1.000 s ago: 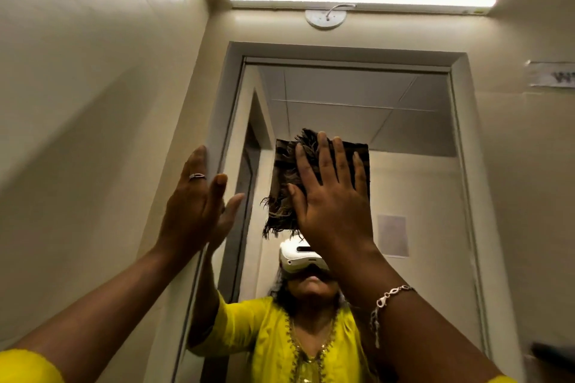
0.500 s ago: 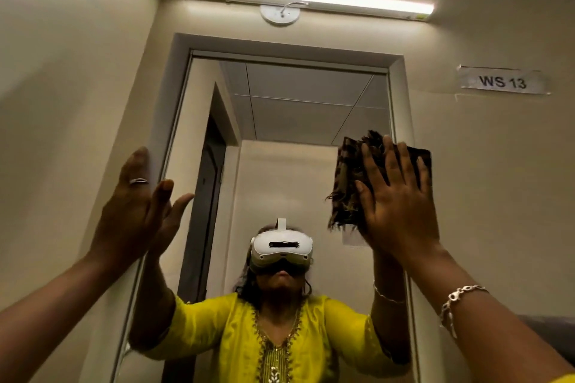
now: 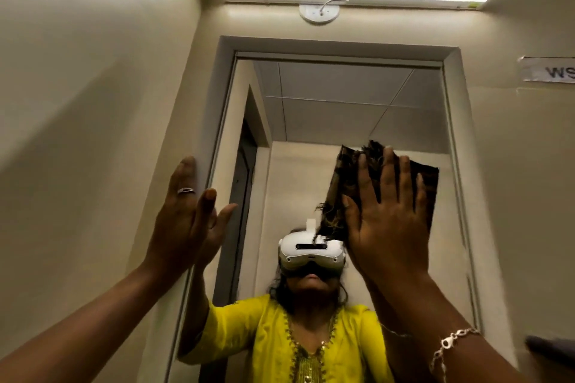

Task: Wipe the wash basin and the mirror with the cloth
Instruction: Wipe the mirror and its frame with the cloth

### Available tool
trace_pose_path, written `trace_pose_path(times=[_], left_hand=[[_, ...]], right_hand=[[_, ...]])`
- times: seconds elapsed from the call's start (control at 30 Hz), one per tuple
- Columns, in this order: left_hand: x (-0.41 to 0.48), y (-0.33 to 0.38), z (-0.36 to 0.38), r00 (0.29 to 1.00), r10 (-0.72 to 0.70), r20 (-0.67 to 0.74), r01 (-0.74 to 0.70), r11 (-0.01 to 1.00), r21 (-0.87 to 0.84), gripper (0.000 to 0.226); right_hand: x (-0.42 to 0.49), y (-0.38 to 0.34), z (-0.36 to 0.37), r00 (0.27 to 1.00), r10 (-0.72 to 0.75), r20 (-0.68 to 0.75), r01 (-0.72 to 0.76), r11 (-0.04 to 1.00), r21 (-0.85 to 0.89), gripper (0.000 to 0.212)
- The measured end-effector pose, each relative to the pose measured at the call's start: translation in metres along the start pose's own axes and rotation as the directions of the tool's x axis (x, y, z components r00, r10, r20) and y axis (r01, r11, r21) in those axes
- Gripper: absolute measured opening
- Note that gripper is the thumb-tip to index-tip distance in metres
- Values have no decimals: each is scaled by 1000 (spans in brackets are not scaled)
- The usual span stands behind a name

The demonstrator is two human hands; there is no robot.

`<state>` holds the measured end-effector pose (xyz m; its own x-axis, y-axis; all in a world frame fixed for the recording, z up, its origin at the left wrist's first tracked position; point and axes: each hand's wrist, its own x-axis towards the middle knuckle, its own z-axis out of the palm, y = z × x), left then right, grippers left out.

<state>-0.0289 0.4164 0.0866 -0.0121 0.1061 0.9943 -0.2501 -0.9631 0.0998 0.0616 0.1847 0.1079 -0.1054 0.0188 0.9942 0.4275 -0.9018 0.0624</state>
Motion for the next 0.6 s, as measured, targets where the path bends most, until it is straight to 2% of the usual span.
trace_pose_path(times=[0.1,0.17,0.27,0.33,0.47,0.6], left_hand=[[-5,-8,1,993,-75,96,73,997,28,88],[-8,-12,1,992,-84,95,83,996,15,86],[-9,-10,1,999,45,-11,-45,999,-25,84],[-9,-9,0,999,51,5,-50,993,-106,86],[-12,-15,2,985,175,-10,-175,982,-67,79],[-12,-15,1,984,173,-30,-175,981,-88,76]], right_hand=[[-3,-41,5,999,-31,9,31,999,34,58],[-3,-68,8,999,-51,8,50,997,67,58],[-2,-105,13,995,-101,9,100,989,106,58],[-2,-128,18,989,-144,19,140,982,126,58],[0,-159,26,978,-204,39,197,971,135,59],[1,-161,27,968,-248,34,241,960,142,62]])
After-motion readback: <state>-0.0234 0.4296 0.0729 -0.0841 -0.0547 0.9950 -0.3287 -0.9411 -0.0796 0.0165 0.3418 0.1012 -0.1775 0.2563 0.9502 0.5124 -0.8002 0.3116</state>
